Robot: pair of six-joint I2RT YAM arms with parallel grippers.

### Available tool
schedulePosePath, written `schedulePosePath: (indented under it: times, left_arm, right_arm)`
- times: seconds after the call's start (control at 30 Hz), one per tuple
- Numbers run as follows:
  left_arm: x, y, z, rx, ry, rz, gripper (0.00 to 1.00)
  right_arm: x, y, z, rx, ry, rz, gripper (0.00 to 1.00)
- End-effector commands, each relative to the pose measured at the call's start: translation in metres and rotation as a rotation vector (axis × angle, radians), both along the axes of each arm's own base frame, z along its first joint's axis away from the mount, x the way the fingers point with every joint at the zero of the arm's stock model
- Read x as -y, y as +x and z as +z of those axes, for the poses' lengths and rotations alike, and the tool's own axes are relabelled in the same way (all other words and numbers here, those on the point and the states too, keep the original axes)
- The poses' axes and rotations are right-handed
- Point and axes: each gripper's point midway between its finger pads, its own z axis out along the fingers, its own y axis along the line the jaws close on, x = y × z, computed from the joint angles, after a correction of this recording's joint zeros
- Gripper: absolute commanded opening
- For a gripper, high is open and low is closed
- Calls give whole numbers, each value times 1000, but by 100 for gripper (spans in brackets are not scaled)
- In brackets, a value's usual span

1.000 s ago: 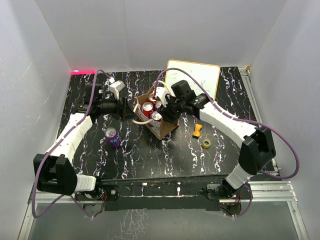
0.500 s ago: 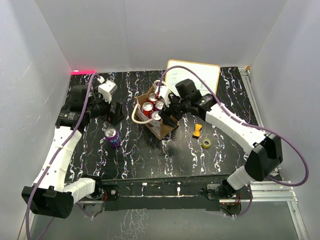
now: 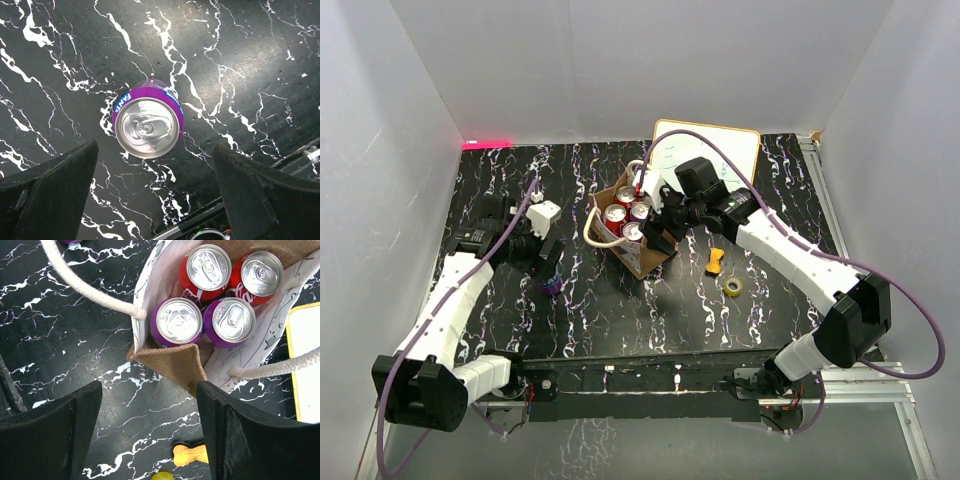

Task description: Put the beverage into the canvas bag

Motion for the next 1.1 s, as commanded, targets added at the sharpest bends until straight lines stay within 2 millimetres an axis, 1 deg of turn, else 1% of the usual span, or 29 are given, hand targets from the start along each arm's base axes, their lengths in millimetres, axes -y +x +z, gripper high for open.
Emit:
schedulePosePath:
  times: [0.0, 0.1, 0.2, 0.4, 0.5, 0.6, 0.67, 0.73, 0.8, 0.93, 1.03, 1.07]
  left_arm:
    - [-7, 6, -17, -24, 55, -8, 97]
    - [-7, 8, -30, -54, 71, -12, 95]
    - [-8, 12, -37, -43, 79, -12, 90]
    - [5, 8, -48, -63, 18, -27, 79]
    - [10, 10, -49, -46, -7, -30, 73]
    - [12, 11, -50, -35, -15, -35, 70]
    - [12, 11, -51, -44, -16, -39, 66]
    - [13, 10, -52, -52, -19, -44, 58]
    - [14, 10, -49, -51, -26, -48, 47]
    - [19, 11, -32, -22, -53, -62, 27]
    - [21, 12, -18, 15, -62, -74, 3]
    - [19, 13, -14, 25, -54, -73, 0]
  right_arm:
    - [1, 2, 23, 58, 48, -8, 79]
    - [4, 3, 28, 60, 61, -16, 79]
    - [9, 4, 34, 50, 90, -24, 79]
    - [31, 12, 36, 60, 131, -86, 79]
    - [42, 14, 39, 48, 165, -104, 80]
    - [51, 16, 45, 41, 207, -117, 81]
    - [58, 17, 48, 41, 226, -126, 82]
    - [61, 17, 50, 41, 237, -129, 82]
    - [64, 17, 49, 39, 243, -135, 82]
    - [68, 19, 45, 45, 253, -148, 83]
    - [72, 23, 36, 52, 253, -178, 84]
    - [71, 23, 32, 52, 256, -180, 84]
